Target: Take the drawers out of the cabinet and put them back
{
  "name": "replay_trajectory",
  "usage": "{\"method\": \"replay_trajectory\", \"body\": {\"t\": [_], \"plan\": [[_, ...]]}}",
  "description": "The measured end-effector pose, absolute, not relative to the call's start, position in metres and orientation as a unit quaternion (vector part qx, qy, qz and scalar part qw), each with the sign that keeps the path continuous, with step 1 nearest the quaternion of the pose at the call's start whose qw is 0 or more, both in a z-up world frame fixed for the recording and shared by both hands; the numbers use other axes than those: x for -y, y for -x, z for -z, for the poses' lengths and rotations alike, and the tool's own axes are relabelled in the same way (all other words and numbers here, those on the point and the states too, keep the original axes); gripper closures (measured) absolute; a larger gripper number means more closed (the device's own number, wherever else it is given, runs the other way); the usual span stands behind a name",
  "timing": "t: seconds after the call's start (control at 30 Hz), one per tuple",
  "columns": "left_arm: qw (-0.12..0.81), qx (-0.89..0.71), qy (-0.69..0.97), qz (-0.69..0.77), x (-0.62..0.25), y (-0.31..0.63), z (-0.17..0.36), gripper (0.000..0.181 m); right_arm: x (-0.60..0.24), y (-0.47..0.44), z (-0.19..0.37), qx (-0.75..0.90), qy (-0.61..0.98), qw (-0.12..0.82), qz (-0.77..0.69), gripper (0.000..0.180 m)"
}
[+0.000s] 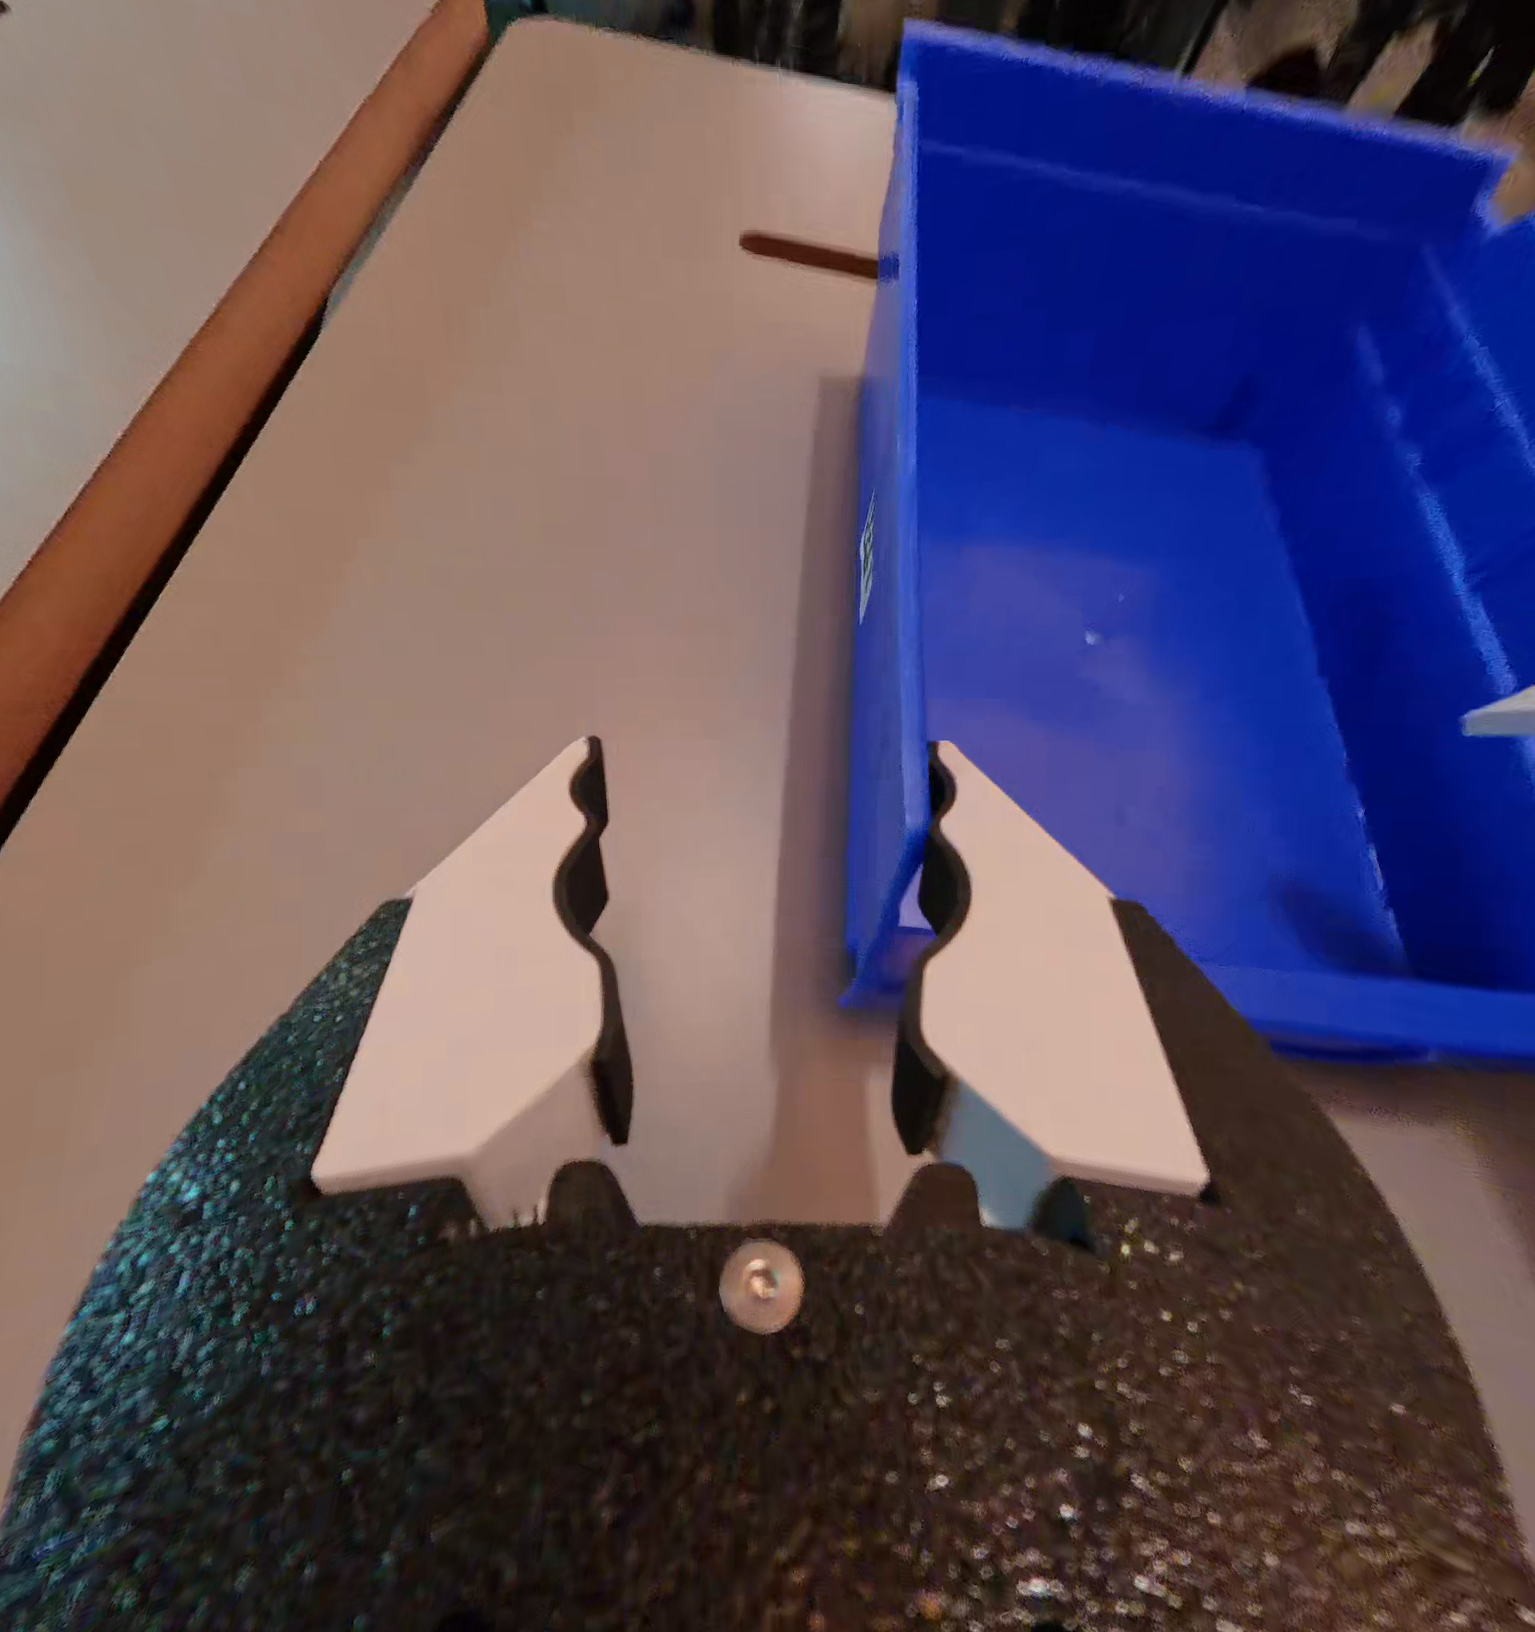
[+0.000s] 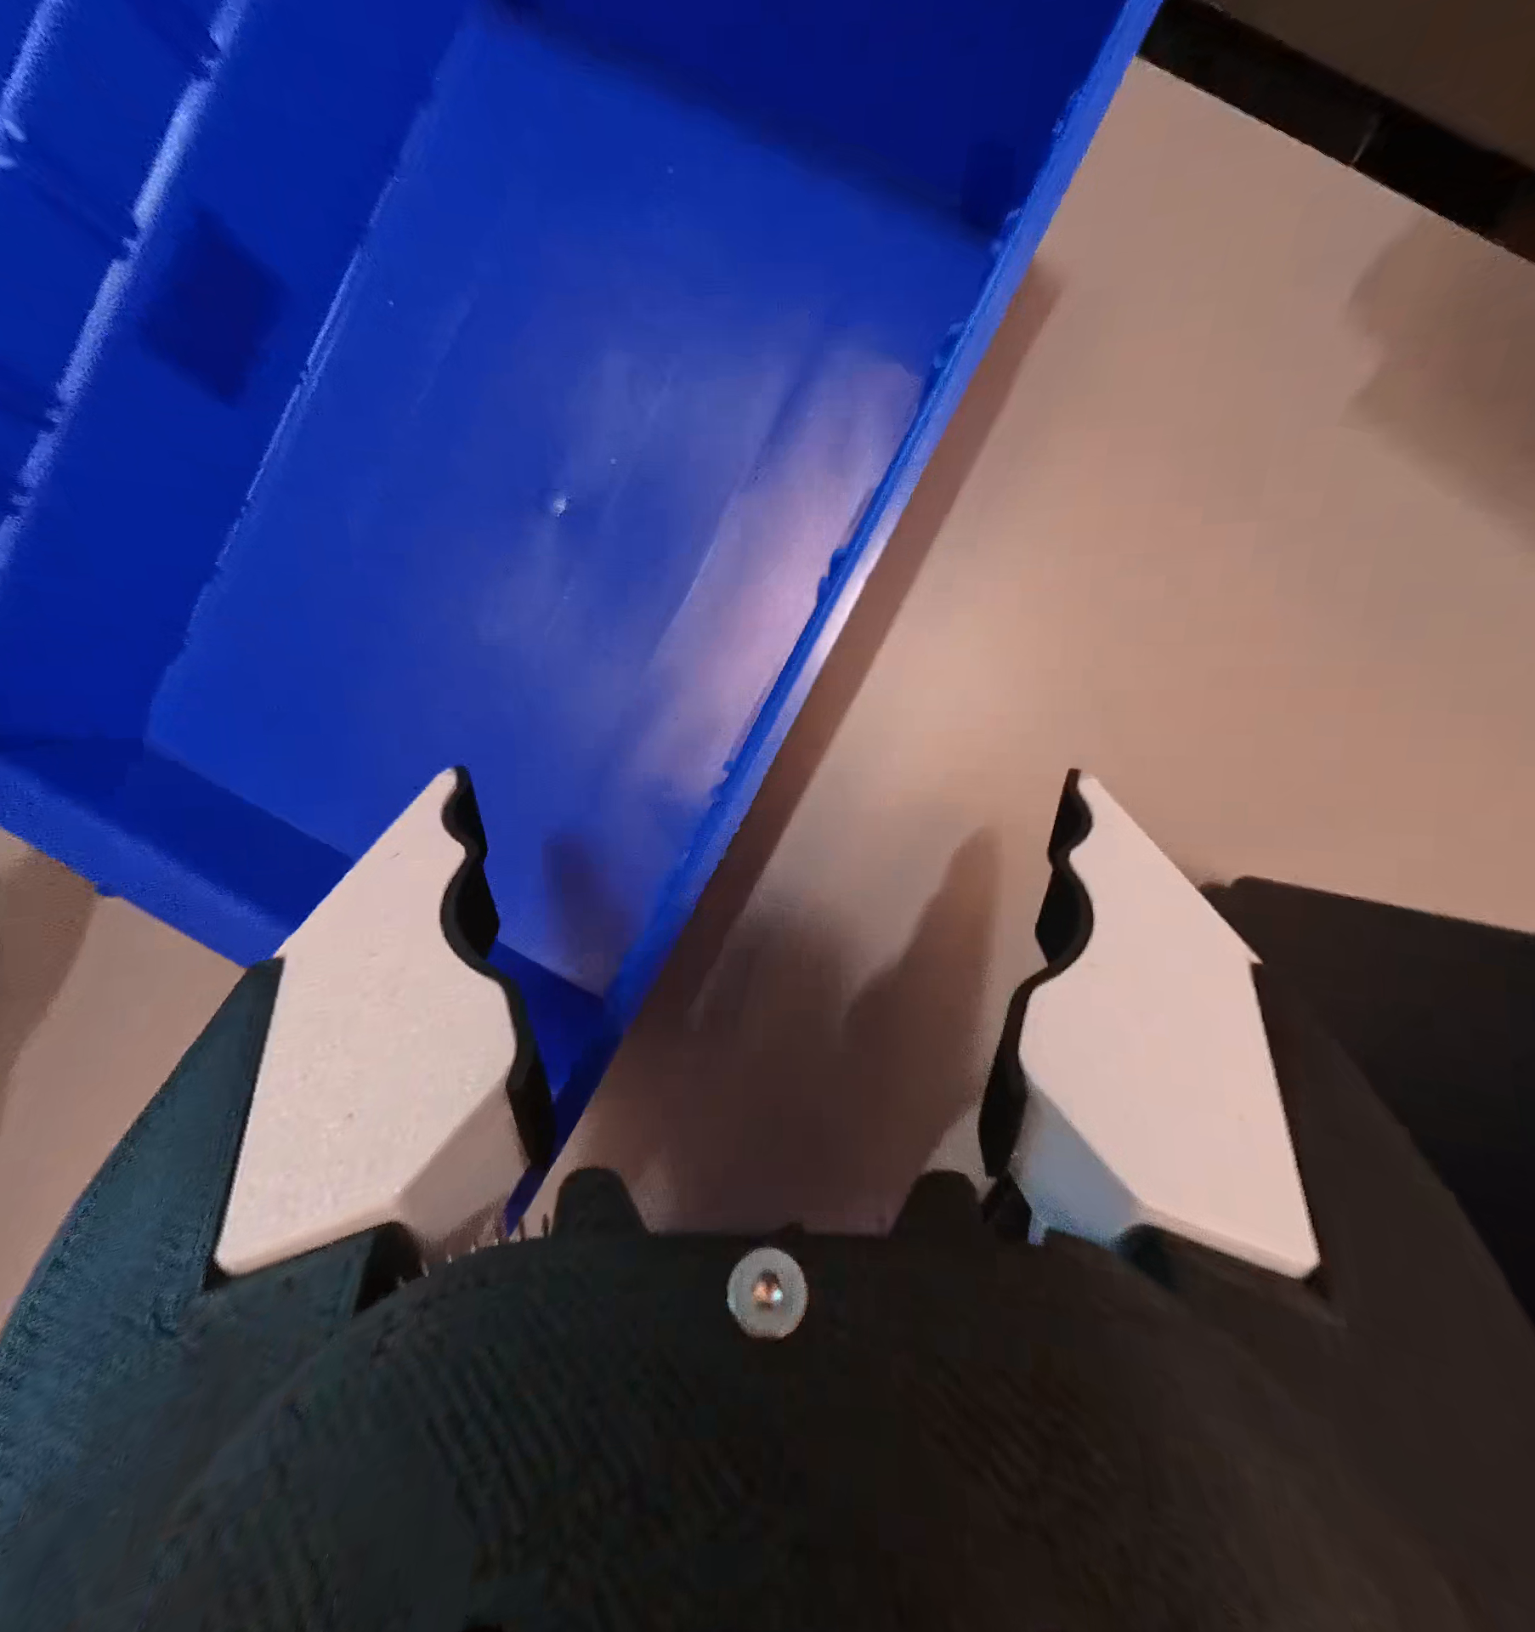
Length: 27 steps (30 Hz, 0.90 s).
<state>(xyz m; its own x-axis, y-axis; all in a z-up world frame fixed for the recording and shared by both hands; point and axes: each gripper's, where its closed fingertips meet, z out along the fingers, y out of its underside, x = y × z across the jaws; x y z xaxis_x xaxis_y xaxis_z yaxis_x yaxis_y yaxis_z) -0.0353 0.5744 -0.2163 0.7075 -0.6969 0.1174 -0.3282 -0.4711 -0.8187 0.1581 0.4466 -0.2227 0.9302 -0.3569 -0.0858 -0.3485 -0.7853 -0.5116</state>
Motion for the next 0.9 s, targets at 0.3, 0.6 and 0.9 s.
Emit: {"method": "replay_trajectory", "body": {"t": [0.3, 0.6, 0.9], "plan": [[0.423, -0.317, 0.812, 0.246, -0.572, 0.019, 0.218, 0.169, -0.483, -0.137, 0.247, -0.165, 0.956, 0.238, -0.044, 0.098], [0.484, -0.304, 0.797, 0.194, -0.567, 0.034, 0.200, 0.181, -0.491, -0.141, 0.252, -0.257, 0.936, 0.226, -0.083, 0.167], [0.641, -0.261, 0.712, 0.118, -0.523, 0.060, 0.043, 0.181, -0.501, -0.130, 0.117, -0.151, 0.934, 0.310, -0.088, 0.175]]}}
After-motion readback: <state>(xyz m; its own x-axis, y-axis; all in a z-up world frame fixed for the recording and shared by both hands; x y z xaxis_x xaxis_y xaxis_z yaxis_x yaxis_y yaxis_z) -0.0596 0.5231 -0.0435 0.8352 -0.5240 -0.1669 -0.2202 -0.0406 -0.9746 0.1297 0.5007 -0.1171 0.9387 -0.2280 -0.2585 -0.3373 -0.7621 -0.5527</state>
